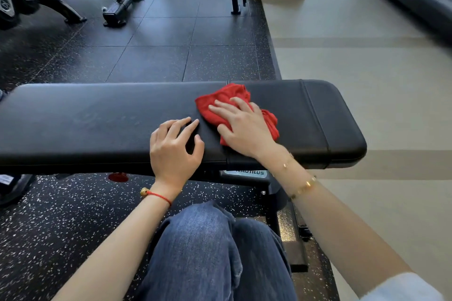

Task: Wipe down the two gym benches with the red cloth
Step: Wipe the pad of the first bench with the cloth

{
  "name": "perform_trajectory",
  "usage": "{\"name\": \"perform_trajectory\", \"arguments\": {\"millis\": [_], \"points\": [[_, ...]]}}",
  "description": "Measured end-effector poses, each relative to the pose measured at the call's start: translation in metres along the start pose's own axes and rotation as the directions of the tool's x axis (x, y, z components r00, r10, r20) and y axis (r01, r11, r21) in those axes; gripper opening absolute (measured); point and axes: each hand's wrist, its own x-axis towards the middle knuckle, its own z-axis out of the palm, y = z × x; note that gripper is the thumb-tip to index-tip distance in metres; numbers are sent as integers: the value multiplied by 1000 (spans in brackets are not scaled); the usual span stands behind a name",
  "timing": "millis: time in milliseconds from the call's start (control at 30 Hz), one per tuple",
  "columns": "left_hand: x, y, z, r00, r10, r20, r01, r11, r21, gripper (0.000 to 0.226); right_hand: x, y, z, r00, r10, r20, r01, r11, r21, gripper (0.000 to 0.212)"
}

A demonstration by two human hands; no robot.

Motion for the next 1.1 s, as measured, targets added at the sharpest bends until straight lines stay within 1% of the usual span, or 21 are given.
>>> {"name": "perform_trajectory", "arguments": {"millis": [67,133,233,300,367,400,467,533,633,733,833,933,1000,1100], "points": [[0,0,0,1000,8,6,-8,1000,-2,31,-26,7,-2,999,-26,-23,26,1000,17,53],[0,-1,0,1000,9,8,-9,1000,-7,31,-42,25,-8,999,6,-48,-5,1000,28,56],[-1,-1,1,1000,13,10,-12,1000,-15,31,-43,66,-20,984,150,-92,-151,989,2,57],[-2,0,1,1000,18,17,-17,1000,-15,31,-28,91,-25,953,284,-108,-286,958,-7,52],[-2,1,0,1000,16,24,-16,1000,-11,32,-6,102,-29,915,390,-100,-391,920,14,49],[-2,1,0,1000,14,28,-13,1000,-9,32,4,100,-28,907,413,-88,-413,911,19,49],[-1,2,-1,999,10,35,-9,1000,-4,32,16,85,-25,920,388,-60,-388,922,15,50],[-1,1,-1,999,6,41,-6,1000,-4,32,12,64,-19,953,300,-43,-300,954,-2,50],[-2,1,0,999,5,39,-5,1000,-6,33,-23,41,-12,986,161,-34,-161,987,-12,52],[-1,0,-1,999,2,34,-1,1000,-24,33,-62,41,-13,991,127,-49,-129,992,-20,56],[-1,1,-1,999,-1,40,2,999,-35,33,-85,65,-22,968,221,-115,-227,973,-35,59],[-1,2,-1,999,6,35,-5,999,-38,32,-94,98,-31,899,389,-203,-396,918,8,55],[-2,2,-1,1000,11,28,-10,999,-31,32,-87,118,-34,857,471,-209,-472,880,46,51],[-2,2,0,1000,19,21,-18,1000,-19,33,-55,136,-37,832,529,-169,-528,848,52,49]]}}
